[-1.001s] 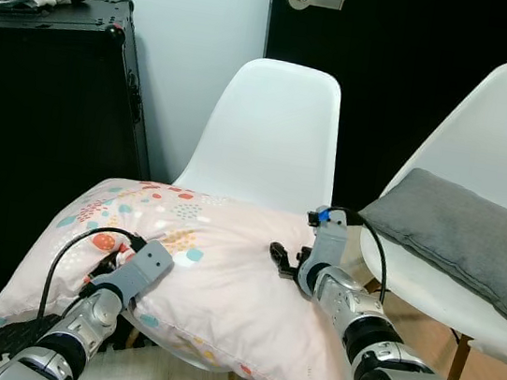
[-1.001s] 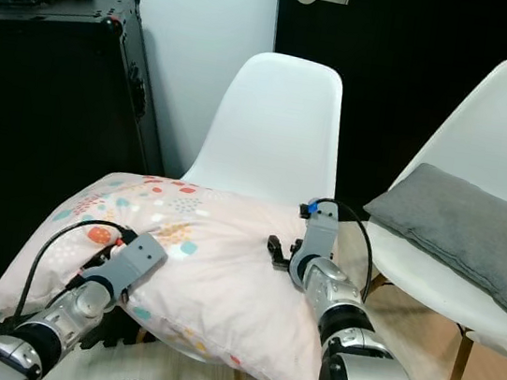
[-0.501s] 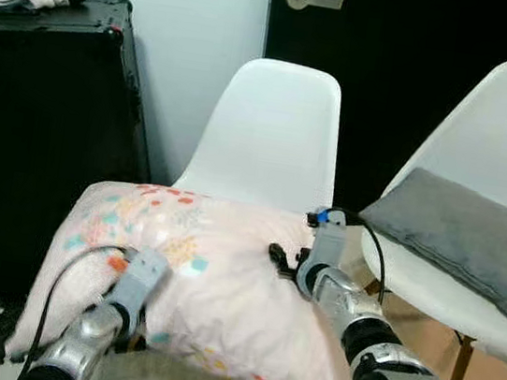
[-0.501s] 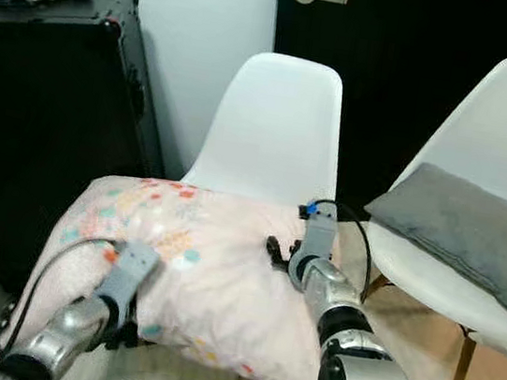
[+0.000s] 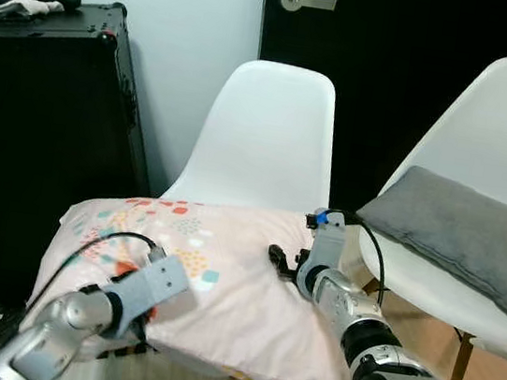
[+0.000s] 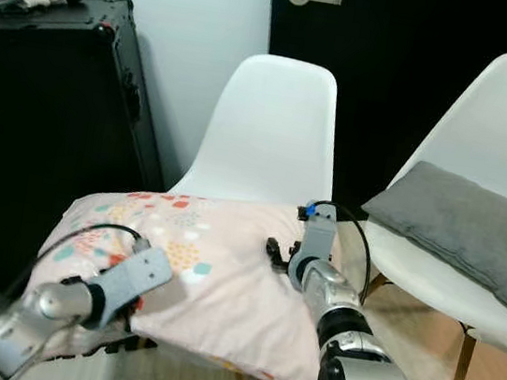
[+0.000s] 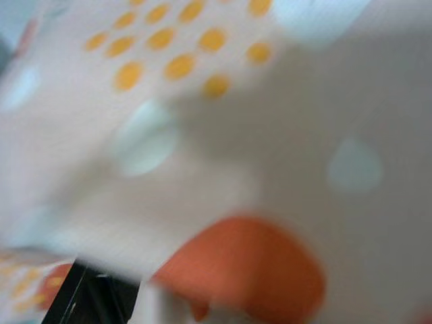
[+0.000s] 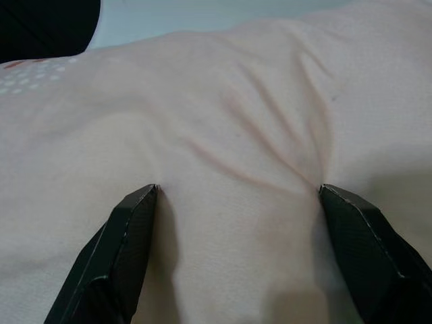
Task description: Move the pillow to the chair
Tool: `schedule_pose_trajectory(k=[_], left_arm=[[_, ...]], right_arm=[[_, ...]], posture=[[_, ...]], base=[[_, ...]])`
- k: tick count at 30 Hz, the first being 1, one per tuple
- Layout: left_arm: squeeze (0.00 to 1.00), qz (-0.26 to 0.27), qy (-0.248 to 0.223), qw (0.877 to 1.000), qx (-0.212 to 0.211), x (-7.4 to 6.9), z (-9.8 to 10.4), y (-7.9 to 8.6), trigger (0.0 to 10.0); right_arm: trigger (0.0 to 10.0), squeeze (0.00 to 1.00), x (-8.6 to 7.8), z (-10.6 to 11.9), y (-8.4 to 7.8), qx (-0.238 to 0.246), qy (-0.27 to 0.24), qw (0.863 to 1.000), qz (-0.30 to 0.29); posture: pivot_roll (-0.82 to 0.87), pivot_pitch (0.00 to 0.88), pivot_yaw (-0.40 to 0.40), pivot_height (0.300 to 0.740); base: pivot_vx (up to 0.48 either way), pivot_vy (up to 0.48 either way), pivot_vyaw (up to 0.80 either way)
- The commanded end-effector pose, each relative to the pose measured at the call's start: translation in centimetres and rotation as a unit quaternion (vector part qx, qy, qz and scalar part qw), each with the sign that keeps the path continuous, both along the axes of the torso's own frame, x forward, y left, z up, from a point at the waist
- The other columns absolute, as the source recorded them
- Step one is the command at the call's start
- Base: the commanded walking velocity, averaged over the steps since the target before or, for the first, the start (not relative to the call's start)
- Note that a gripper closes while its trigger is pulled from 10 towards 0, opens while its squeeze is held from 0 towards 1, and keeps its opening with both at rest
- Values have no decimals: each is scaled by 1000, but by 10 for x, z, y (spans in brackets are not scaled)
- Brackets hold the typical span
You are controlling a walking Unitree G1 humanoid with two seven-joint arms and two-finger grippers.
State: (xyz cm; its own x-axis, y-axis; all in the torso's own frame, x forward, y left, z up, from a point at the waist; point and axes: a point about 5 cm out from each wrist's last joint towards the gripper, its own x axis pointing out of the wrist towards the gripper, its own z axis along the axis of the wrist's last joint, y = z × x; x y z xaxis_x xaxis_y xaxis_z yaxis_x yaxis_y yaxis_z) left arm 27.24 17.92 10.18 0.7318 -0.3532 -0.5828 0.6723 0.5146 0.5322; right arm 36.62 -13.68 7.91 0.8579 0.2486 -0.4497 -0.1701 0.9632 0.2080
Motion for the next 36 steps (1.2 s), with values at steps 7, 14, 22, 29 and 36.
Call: schedule_pose_trajectory(k=[7,14,22,29,36], left_arm=[[0,166,-118,957,207,12,55,73,10000],[0,232,-337,880,240,25,131,81,10000],[0,247,-215,945,16,24,75,53,10000],[0,307,-192,932,-32,21,32,61,10000],[0,321,-267,881,-222,30,63,29,10000]], right_arm=[[10000,0,-5,-9,7,3,22,1000,9],[10000,0,-5,-9,8,0,22,1000,13],[10000,0,-5,-9,11,-1,22,1000,16],[10000,0,-3,-5,6,34,6,999,1],[10000,0,12,30,1,141,-99,985,-19]], posture=[[-95,16,26,565],[-88,9,24,565],[-88,7,24,565],[-89,18,19,570],[-92,20,19,594]], base=[[0,0,0],[0,0,0],[0,0,0],[0,0,0],[0,0,0]])
